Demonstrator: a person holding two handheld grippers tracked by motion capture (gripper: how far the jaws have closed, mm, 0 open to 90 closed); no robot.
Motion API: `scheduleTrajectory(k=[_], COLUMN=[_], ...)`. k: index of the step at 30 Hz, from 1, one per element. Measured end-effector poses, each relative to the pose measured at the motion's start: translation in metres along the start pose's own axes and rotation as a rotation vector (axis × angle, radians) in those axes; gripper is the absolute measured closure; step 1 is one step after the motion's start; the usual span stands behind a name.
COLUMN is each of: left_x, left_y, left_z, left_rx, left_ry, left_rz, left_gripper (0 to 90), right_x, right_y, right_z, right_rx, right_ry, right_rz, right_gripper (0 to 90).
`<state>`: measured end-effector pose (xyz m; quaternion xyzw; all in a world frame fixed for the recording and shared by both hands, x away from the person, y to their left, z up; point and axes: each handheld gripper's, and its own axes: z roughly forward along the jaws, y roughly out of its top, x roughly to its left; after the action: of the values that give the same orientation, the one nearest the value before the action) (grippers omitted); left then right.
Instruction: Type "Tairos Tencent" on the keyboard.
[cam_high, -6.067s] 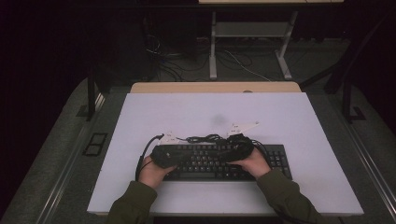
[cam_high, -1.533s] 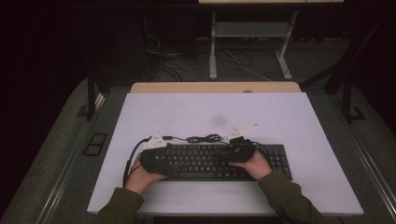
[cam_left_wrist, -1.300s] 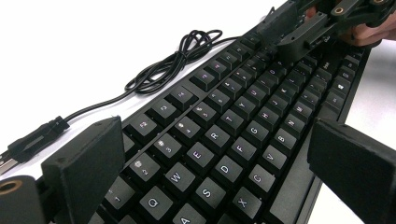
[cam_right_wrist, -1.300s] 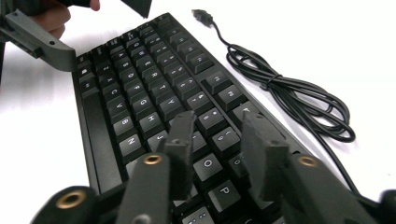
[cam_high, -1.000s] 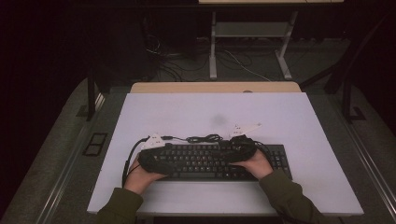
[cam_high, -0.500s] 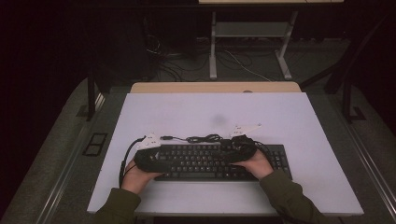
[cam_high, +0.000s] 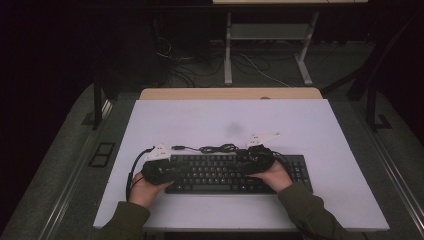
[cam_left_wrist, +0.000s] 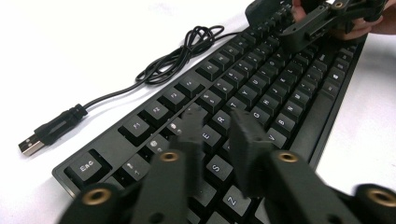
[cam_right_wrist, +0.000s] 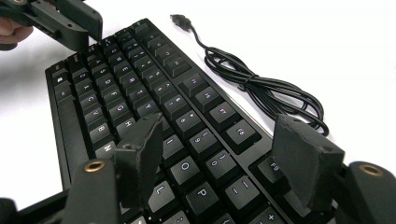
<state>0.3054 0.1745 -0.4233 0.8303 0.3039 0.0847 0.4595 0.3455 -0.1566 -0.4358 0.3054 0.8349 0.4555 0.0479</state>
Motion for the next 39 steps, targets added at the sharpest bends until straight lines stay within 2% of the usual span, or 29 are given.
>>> scheduleTrajectory(k=[5, 20, 34, 39], left_x=[0.001, -0.002, -0.002, -0.003], left_y=[-0.001, -0.003, -0.005, -0.005], left_z=[0.003, 0.011, 0.016, 0.017], left_rx=[0.02, 0.076, 0.096, 0.117], left_ry=[-0.013, -0.024, -0.023, -0.012], left_rz=[-0.014, -0.006, -0.007, 0.014], left_gripper=[88.8, 88.9, 88.9, 88.9], right_x=[0.0, 0.0, 0.0, 0.0], right_y=[0.0, 0.0, 0.001, 0.0], right_z=[0.0, -0.001, -0.001, -0.001], right_rx=[0.002, -0.002, -0.002, -0.001], right_ry=[-0.002, -0.002, -0.002, -0.003], right_rz=[0.003, 0.002, 0.001, 0.0], right_gripper=[33.6, 33.6, 33.6, 33.6])
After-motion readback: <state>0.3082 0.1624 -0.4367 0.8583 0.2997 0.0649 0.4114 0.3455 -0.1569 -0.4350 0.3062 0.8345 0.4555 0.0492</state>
